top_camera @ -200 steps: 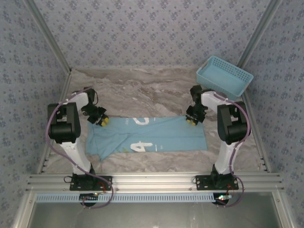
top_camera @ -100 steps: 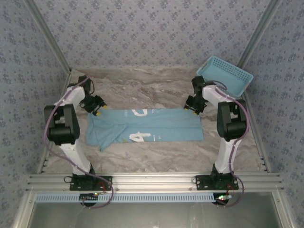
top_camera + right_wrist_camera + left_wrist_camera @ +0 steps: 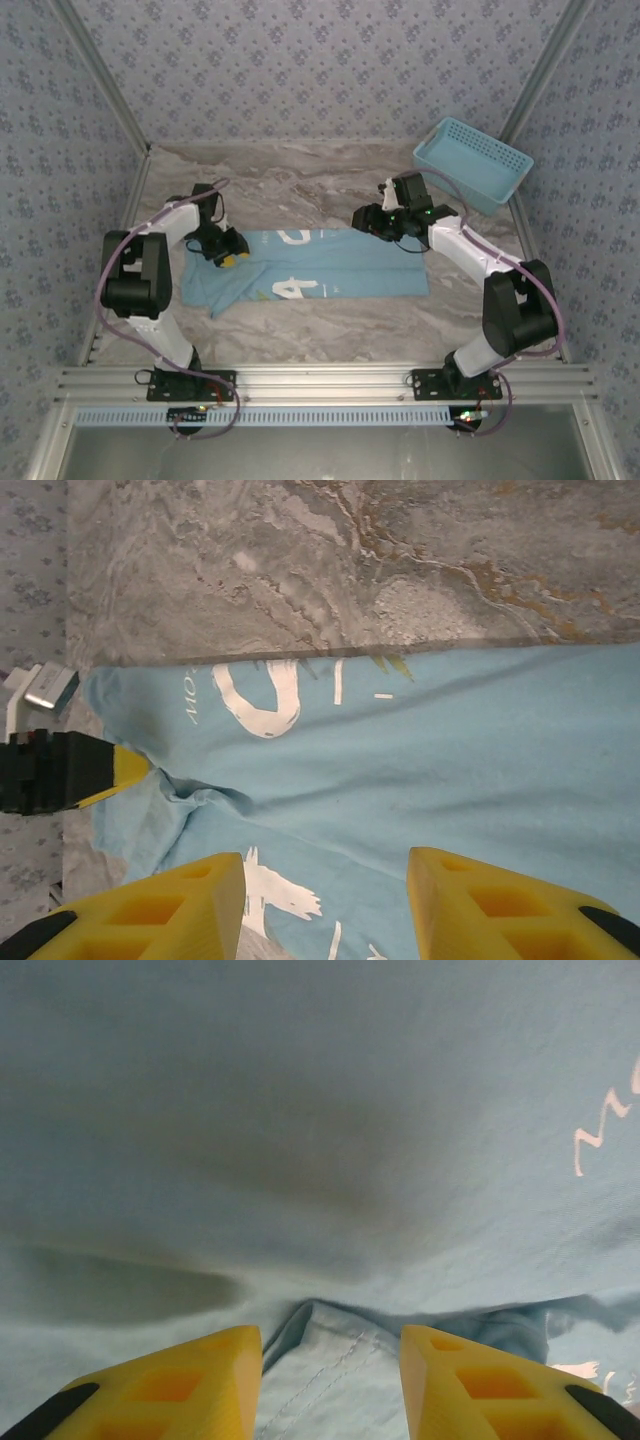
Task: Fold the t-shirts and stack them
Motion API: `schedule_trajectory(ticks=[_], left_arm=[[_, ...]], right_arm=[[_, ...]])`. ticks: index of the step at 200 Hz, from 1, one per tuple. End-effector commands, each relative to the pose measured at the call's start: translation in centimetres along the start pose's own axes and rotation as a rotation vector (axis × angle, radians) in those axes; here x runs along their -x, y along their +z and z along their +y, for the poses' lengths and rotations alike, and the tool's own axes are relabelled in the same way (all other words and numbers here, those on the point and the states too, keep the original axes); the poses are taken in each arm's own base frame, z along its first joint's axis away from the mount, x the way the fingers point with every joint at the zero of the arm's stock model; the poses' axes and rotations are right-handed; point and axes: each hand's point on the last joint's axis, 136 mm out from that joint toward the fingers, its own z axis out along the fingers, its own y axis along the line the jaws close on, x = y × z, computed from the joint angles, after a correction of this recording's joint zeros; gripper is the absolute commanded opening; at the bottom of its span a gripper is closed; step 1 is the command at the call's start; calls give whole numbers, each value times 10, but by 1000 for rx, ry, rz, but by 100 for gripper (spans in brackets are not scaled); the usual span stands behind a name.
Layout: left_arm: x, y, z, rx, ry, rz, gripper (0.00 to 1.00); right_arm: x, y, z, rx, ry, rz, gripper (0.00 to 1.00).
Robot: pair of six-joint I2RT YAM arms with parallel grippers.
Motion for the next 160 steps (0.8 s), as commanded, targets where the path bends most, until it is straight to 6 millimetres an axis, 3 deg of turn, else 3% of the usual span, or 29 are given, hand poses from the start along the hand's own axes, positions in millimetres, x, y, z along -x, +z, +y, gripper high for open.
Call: schedule_trajectory(ticks=[1,43,72,106,160], left_arm=[[0,8,-13,-26,94,12,42],[-18,24,-4,9,82,56,40],[-23,12,-9,-7,76,24,32],[-37,5,-17,-29,65,28,16],[-67,3,-28,-31,63,81,10]], right_arm=[[5,-6,17,59,-11,-18,48],[4,-8,17,54,-1,-10,48],[3,-9,18,55,1,-5,48],[3,-6,16,54,6,1,47],[2,-4,11,44,17,12,46]])
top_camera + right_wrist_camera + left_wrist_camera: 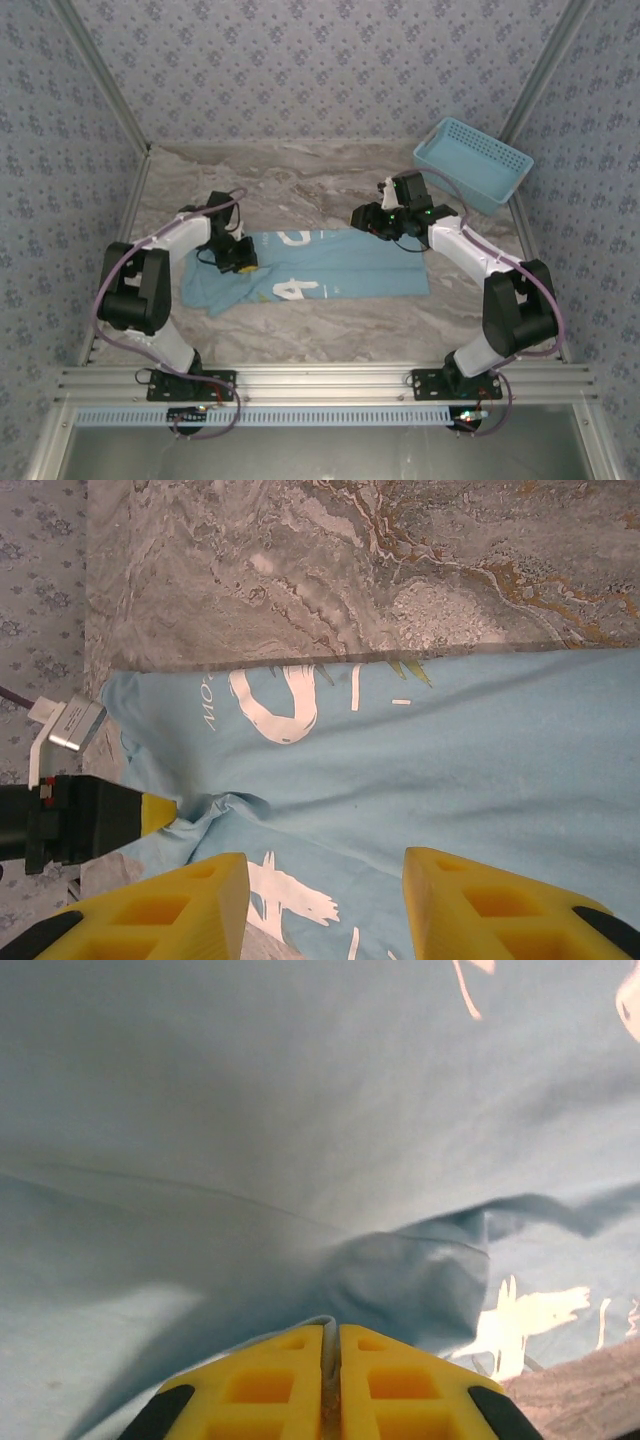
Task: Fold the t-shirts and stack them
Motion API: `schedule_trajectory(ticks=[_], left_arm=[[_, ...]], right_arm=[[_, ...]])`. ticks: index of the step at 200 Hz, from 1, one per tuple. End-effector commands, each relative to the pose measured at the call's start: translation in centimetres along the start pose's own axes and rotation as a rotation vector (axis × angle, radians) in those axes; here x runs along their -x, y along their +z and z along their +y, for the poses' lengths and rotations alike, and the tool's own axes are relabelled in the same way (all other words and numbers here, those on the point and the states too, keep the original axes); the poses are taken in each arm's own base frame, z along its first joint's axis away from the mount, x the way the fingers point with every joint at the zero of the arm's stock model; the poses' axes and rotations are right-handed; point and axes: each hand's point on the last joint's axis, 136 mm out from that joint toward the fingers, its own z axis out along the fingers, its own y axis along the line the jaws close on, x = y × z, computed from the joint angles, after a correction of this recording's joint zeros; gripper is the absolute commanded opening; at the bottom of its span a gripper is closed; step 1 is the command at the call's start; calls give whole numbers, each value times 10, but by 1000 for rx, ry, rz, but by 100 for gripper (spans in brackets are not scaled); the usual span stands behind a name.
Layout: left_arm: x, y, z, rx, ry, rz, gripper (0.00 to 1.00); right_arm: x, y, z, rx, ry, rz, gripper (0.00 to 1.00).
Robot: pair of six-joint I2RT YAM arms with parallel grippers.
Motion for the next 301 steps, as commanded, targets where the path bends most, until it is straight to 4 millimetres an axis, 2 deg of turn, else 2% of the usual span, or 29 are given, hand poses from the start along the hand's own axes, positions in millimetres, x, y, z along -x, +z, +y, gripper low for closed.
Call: schedule_trajectory(ticks=[1,43,74,80,97,139,152,179,194,216,232,247,276,289,301], left_arm=[[-24,-2,-3,-5,-32,57,10],[-52,0,-13,19,-79,124,9],[-79,12,-24,20,-146,194,11],[-84,15,-24,25,-166,212,14],[-95,16,-19,59,-204,252,29],[-94,-4,-31,44,-211,260,44],[-84,-12,-29,51,-222,224,43],[-44,-21,-20,28,-303,77,32],[-33,-17,-21,17,-312,58,32],[-40,1,-24,42,-291,137,31],[-47,13,-32,31,-247,163,26],[-58,24,-38,30,-221,204,22],[-83,47,-35,72,-204,277,19],[-85,47,-36,63,-202,272,18],[-81,36,-39,50,-190,229,19]], right_arm=[[1,-4,7,22,7,11,46],[-2,-4,5,16,7,21,46],[-9,-2,-1,2,21,46,46],[-10,-2,-2,-1,24,49,46],[-13,-1,-6,-10,33,62,46],[-15,-2,-8,-18,35,66,46],[-14,-2,-8,-18,34,65,46],[-14,0,-10,-22,32,63,45],[-15,1,-11,-26,32,63,45],[-16,-2,-9,-21,32,65,45],[-16,-3,-9,-19,32,66,45],[-16,-4,-9,-19,31,65,45],[-18,-4,-10,-21,29,65,44],[-17,-5,-9,-17,25,63,44],[-18,-5,-9,-15,22,61,44]])
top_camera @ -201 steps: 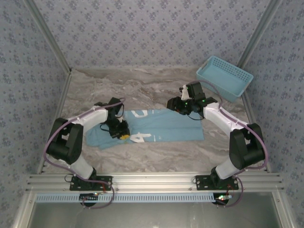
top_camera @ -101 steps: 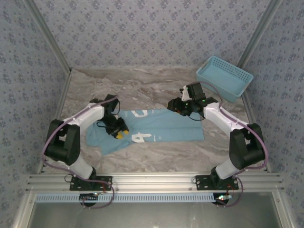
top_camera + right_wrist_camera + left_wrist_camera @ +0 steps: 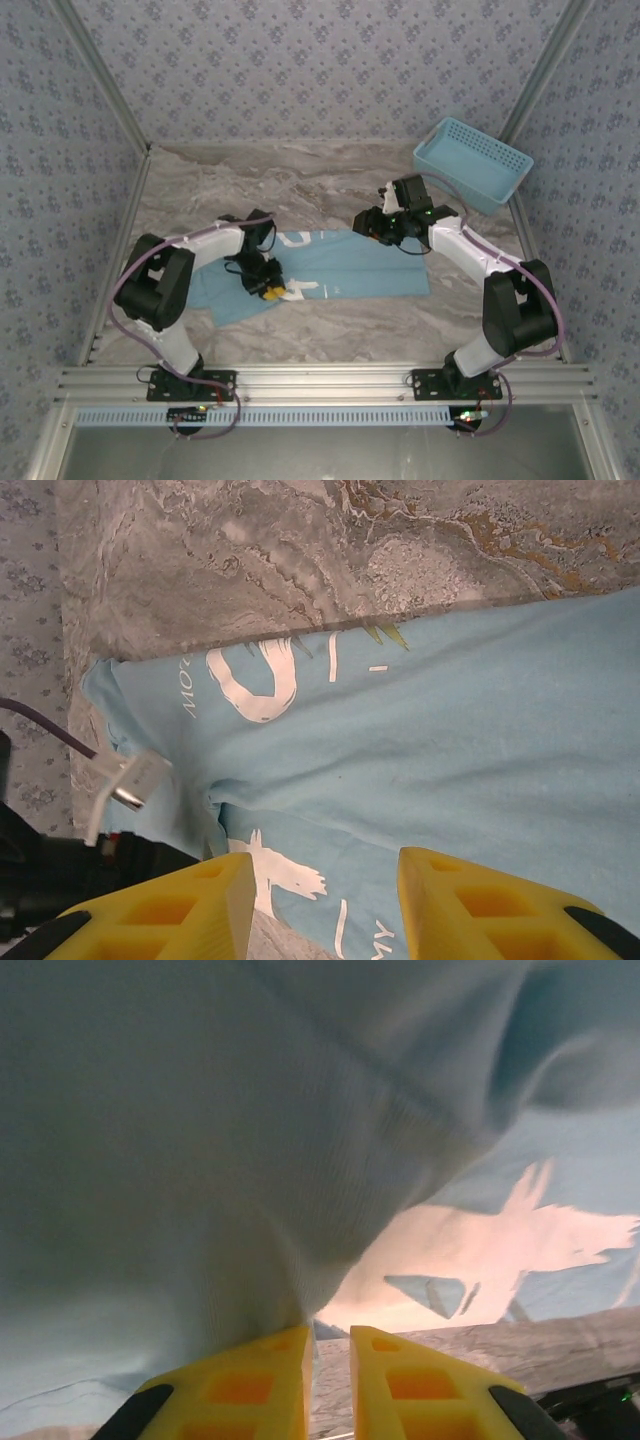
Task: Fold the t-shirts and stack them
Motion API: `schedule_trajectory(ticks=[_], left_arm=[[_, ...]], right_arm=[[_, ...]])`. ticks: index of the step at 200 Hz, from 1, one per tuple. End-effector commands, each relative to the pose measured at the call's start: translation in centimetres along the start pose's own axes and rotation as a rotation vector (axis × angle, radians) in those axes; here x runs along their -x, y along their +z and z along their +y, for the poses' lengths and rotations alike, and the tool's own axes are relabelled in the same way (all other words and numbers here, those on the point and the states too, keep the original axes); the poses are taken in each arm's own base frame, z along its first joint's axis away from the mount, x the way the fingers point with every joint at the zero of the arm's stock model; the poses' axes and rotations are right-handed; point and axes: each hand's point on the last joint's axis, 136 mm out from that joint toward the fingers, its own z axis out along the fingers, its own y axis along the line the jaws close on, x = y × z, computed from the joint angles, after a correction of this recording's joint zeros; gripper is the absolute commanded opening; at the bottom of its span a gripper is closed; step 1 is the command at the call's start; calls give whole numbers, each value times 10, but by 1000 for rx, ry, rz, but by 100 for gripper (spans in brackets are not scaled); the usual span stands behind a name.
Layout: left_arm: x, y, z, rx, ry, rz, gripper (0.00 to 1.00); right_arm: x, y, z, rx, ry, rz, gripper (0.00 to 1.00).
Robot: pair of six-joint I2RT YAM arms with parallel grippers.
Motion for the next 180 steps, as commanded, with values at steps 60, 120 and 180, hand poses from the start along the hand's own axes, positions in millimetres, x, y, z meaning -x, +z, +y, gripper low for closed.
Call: schedule_trajectory(ticks=[60,120,180], left_arm=[[15,-82,80,-25,-218,-239,36],[82,-108,151,-115,-318,-406,41],[108,-101,162,-80,-265,-421,39]], right_arm=[[-9,-2,8,43,-49,22,44],[-27,13,64,305,-130,116,46],[-35,21,79,351,-120,137,47]])
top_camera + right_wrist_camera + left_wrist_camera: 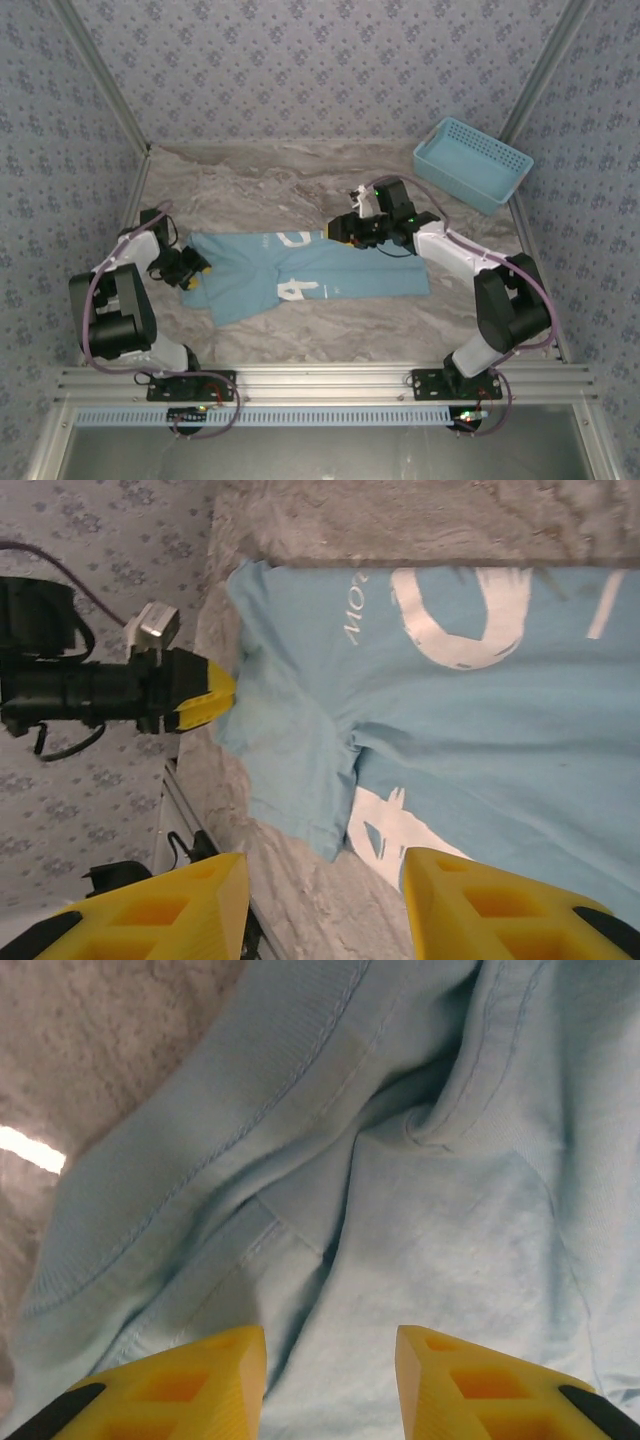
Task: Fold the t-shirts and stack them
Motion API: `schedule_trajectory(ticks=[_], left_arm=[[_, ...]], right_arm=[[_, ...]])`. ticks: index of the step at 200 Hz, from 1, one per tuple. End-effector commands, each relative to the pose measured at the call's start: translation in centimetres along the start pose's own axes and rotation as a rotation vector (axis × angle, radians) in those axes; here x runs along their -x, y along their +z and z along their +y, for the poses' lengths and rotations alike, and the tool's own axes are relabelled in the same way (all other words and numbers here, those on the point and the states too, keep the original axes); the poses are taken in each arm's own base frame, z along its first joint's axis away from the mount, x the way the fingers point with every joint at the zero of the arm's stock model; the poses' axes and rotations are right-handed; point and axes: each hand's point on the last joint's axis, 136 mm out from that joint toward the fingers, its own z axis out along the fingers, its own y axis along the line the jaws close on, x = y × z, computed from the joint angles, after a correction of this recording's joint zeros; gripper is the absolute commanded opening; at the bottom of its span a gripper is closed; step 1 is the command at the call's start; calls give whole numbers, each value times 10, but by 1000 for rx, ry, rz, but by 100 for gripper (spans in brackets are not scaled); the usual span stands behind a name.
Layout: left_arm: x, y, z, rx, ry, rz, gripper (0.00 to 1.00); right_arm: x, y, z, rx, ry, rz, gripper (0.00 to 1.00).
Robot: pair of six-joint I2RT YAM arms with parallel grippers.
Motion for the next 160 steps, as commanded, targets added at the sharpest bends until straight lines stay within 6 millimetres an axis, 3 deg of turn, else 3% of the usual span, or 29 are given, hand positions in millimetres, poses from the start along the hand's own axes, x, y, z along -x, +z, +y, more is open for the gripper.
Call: schedule_trajectory(ticks=[1,53,89,121,160], left_arm=[[13,5,0,-2,57,-21,39],[15,10,-11,-65,49,-15,36],[16,-3,-15,-59,43,-45,36],[7,11,-11,-50,24,12,35],[-2,-10,-18,-10,36,-3,36]], right_arm=[[0,3,4,44,20,10,47],[2,6,0,35,36,20,47],[4,7,-2,26,42,19,47],[5,9,-3,24,47,23,47],[5,7,-5,13,51,27,47]])
